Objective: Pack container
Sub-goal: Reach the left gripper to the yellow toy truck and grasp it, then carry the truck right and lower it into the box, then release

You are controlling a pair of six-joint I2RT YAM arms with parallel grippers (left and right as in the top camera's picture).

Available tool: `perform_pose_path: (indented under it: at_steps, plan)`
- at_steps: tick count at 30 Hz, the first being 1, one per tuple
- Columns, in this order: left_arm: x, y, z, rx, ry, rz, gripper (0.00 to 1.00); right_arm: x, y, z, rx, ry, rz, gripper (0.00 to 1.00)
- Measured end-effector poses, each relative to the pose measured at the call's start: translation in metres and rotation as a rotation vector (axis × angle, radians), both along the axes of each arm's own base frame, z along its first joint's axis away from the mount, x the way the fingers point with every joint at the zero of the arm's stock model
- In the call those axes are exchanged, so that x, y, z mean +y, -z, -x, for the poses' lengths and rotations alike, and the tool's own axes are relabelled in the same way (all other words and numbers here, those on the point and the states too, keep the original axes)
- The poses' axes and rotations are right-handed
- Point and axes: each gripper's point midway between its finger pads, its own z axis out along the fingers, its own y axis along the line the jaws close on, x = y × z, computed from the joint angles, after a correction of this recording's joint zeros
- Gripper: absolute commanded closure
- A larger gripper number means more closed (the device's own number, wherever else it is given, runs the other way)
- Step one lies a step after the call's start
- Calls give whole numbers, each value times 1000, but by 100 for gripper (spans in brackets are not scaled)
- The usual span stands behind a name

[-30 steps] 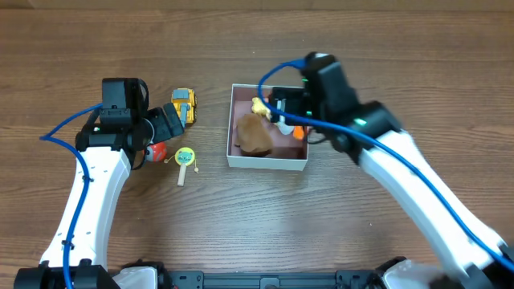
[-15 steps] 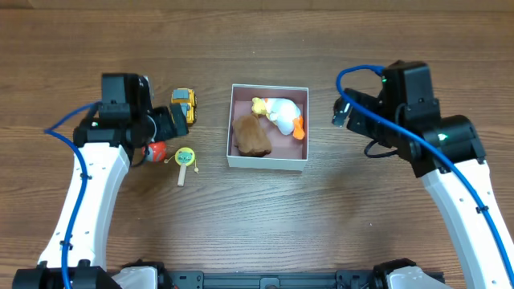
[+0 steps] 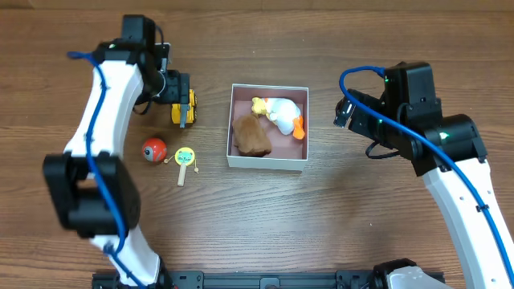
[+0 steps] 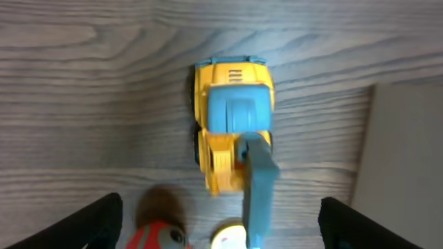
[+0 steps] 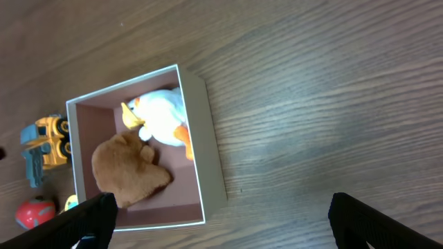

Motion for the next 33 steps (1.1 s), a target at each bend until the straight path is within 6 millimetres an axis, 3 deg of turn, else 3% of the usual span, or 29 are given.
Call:
perform_pose_path:
  at_steps: [7, 14, 28, 33]
  plan:
    - [-6, 40, -4, 93, 52, -40, 4, 1, 10, -2, 36, 0, 9, 0]
    - [-6, 71, 1, 170, 54, -53, 11, 1, 12, -3, 40, 0, 10, 0]
    - [-2, 73, -1, 170, 54, -77, 66, 0, 14, 2, 62, 0, 15, 0]
    - [-1, 66, 3, 194, 70, -85, 72, -1, 16, 4, 73, 0, 18, 0]
